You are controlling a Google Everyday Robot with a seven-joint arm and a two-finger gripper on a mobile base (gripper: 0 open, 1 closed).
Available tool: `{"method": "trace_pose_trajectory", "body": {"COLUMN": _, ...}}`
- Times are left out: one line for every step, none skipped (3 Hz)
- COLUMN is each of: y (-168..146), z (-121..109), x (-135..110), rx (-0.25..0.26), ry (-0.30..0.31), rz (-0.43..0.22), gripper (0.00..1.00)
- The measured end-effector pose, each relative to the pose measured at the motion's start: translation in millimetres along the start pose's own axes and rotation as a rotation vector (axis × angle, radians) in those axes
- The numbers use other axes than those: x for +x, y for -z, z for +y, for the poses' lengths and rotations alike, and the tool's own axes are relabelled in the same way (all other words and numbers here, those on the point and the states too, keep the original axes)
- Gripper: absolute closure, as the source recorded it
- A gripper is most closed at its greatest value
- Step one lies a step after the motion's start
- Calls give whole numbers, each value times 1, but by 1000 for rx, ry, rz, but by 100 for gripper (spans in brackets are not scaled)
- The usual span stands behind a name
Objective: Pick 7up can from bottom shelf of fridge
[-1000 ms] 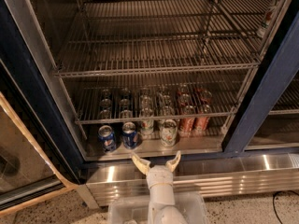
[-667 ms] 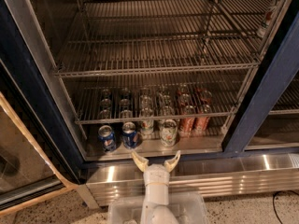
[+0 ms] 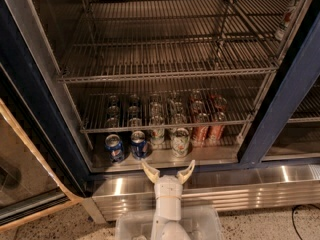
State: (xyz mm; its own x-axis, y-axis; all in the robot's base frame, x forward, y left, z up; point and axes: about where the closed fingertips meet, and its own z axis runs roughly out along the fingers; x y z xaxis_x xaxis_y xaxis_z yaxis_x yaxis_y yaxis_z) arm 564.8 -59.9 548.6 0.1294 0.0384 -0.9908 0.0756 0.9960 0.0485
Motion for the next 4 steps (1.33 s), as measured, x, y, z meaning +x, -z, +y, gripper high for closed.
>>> {"method": "trace_pose_trajectory", "body": {"y": -2, "z": -6, "x": 0, "rx": 20, "ry": 5, "rz": -5, "gripper": 0}}
{"method": "trace_pose_trajectory", "body": {"y": -3, "z": -16, "x": -4, "rx": 59, "ry": 40, "rz": -16, "gripper": 0}}
{"method": "trace_pose_trajectory", "body": {"y": -5, "z": -24, "x": -5, "rx": 84, "ry": 72, "rz": -22, "gripper": 0}}
{"method": "trace_pose_trajectory", "body": {"y": -11, "z": -29, "x": -10, "rx": 89, "ry": 96, "rz": -33, "gripper": 0}}
